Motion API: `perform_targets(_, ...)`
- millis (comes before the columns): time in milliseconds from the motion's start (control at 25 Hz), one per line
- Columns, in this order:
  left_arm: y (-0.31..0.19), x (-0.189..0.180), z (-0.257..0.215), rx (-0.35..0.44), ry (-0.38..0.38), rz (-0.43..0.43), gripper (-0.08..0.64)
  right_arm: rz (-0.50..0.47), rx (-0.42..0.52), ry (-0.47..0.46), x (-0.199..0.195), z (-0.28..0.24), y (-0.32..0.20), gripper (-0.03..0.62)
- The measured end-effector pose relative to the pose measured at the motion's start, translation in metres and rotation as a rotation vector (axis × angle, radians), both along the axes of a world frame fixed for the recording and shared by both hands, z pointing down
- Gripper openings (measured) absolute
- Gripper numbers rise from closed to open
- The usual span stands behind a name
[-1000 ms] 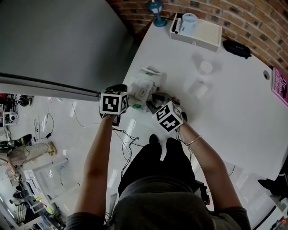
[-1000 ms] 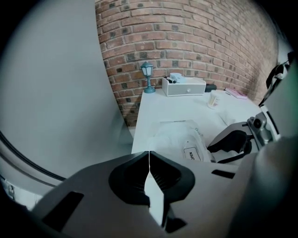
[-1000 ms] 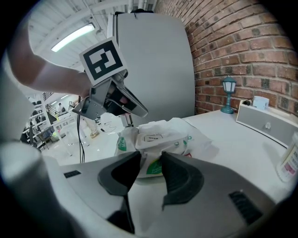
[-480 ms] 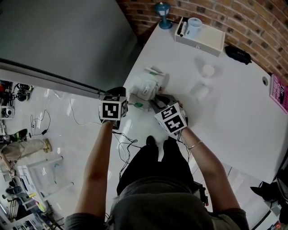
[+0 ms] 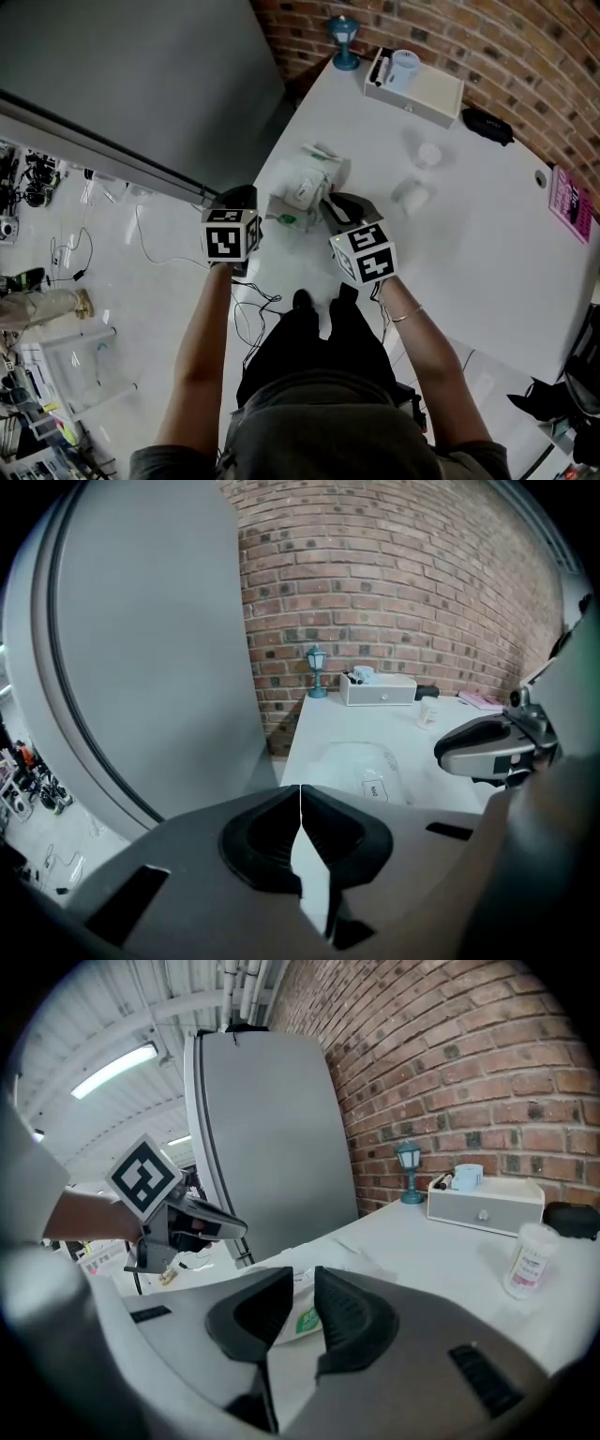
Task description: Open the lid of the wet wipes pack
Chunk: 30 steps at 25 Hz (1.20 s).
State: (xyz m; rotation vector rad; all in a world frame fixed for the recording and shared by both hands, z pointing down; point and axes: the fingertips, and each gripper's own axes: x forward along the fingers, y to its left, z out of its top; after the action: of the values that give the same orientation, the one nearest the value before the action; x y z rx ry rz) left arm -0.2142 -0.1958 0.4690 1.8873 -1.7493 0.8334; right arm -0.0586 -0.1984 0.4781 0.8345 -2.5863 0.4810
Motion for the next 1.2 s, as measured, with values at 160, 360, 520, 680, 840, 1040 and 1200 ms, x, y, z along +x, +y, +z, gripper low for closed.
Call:
perform_targets(160,0.007,0.000,-0.008,0.050,0.022,-0.021,0.025,0.021,0.021,-0.023,0.004,-0.018,0.001,0.071)
perform_targets(360,0.016,-0.002,-0.016,0.098,0.050,-0.042,0.025,0.028,0.050,-0.048,0.007,-0.038,0.007,0.069)
perform_targets(520,0.023,-0.004,-0.026,0.142,0.078,-0.055,0.025,0.053,0.075,-0.062,0.009,-0.053,0.008,0.055)
perform_targets(680,0.030,-0.006,-0.033,0.174,0.100,-0.059,0.025,0.068,0.096,-0.063,0.010,-0.063,0.012,0.044)
perform_targets(840,0.034,-0.006,-0.037,0.202,0.124,-0.061,0.025,0.079,0.109,-0.057,0.011,-0.070,0.015,0.034)
perform_targets(1040,0.038,-0.008,-0.042,0.236,0.157,-0.068,0.025,0.089,0.121,-0.035,0.012,-0.072,0.018,0.008)
perform_targets(1200,0.041,-0.010,-0.044,0.255,0.175,-0.070,0.023,0.099,0.134,-0.029,0.012,-0.076,0.021,0.006)
